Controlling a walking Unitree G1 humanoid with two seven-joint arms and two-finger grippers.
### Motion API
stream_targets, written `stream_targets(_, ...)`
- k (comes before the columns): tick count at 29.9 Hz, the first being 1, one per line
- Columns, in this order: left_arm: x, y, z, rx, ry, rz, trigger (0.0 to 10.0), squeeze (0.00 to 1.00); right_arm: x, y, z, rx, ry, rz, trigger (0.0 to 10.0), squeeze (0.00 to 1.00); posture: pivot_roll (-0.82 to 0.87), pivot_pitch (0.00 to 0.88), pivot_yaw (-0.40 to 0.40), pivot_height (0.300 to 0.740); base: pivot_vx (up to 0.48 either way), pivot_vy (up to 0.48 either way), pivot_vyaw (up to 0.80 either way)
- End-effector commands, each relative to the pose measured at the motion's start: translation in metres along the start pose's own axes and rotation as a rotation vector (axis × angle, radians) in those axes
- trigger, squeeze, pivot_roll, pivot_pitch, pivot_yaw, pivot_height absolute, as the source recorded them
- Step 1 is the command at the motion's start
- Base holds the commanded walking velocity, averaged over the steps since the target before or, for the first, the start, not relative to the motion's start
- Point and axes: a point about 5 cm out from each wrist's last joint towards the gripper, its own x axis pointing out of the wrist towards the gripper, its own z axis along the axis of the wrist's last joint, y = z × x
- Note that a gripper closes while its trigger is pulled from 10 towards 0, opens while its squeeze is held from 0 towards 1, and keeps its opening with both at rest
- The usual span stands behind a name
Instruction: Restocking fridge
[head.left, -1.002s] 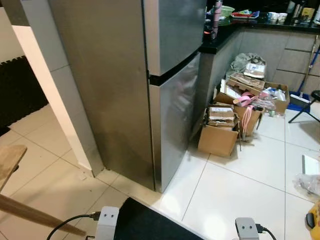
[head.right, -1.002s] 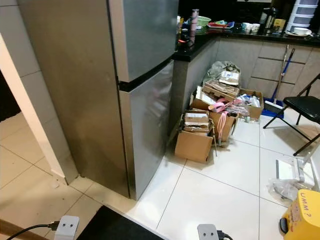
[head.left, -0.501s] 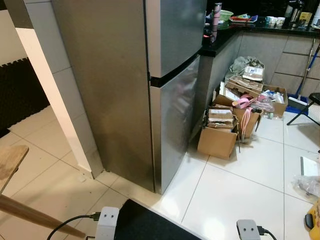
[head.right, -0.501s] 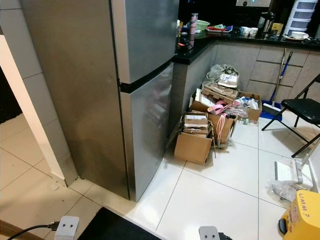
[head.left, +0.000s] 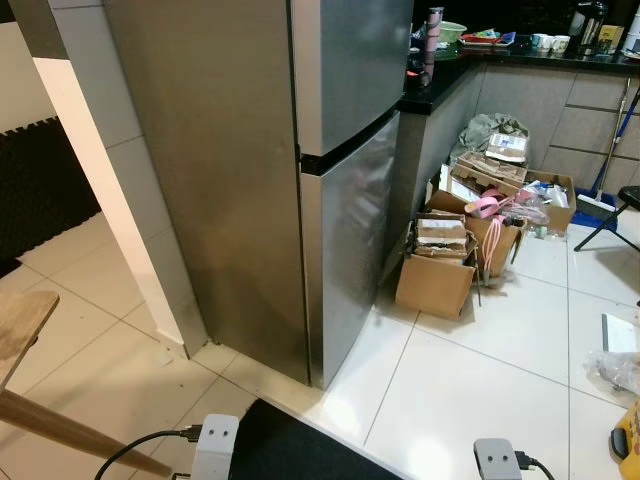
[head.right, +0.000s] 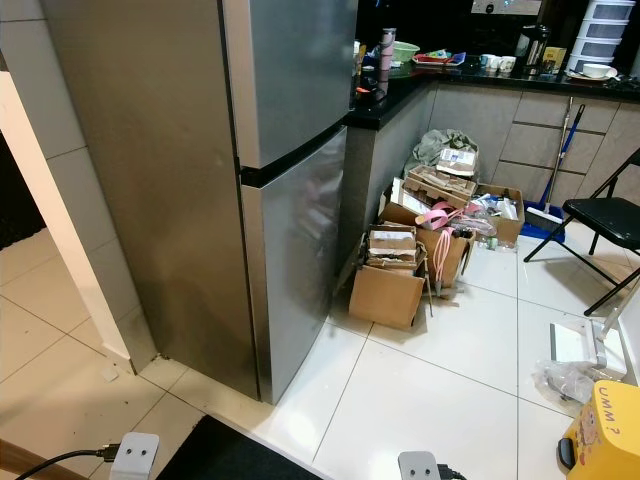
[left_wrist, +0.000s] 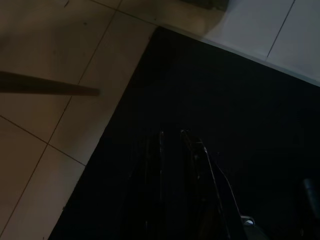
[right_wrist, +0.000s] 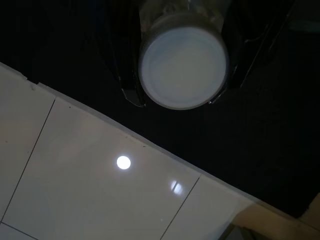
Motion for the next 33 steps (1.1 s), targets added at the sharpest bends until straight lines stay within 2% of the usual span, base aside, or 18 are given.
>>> stream_targets(1,-0.002,0.001,-0.009,0.015,0.028,-0.001,10.0,0.00,0.000,-0.001,0.001,-0.002,0.000,-0.004,10.0,0.00,-0.04,0.066,0.005,0.740,0.000,0.000,0.00)
stream_targets(12,-0.001,-0.009,-0.006,0.000,0.021,-0.018,10.0,0.00,0.000,-0.005,0.000,-0.032,0.020,0.012,10.0,0.00,-0.05,0.047,-0.004,0.740,0.000,0.000,0.00)
stream_targets(20,-0.002,-0.010,-0.008,0.004,0.026,-0.022,10.0,0.00,0.001,-0.004,0.000,-0.025,0.023,0.011,10.0,0.00,-0.05,0.051,-0.005,0.740,0.000,0.000,0.00)
stream_targets(27,-0.003,-0.007,-0.010,-0.039,0.024,-0.008,10.0,0.00,0.001,0.000,-0.001,-0.020,0.038,0.037,10.0,0.00,-0.03,0.044,-0.028,0.740,0.000,0.000,0.00)
stream_targets(33,-0.003,-0.010,-0.008,-0.038,0.012,-0.004,10.0,0.00,0.004,0.001,0.006,-0.055,0.033,0.066,10.0,0.00,0.00,0.070,-0.087,0.740,0.000,0.000,0.00)
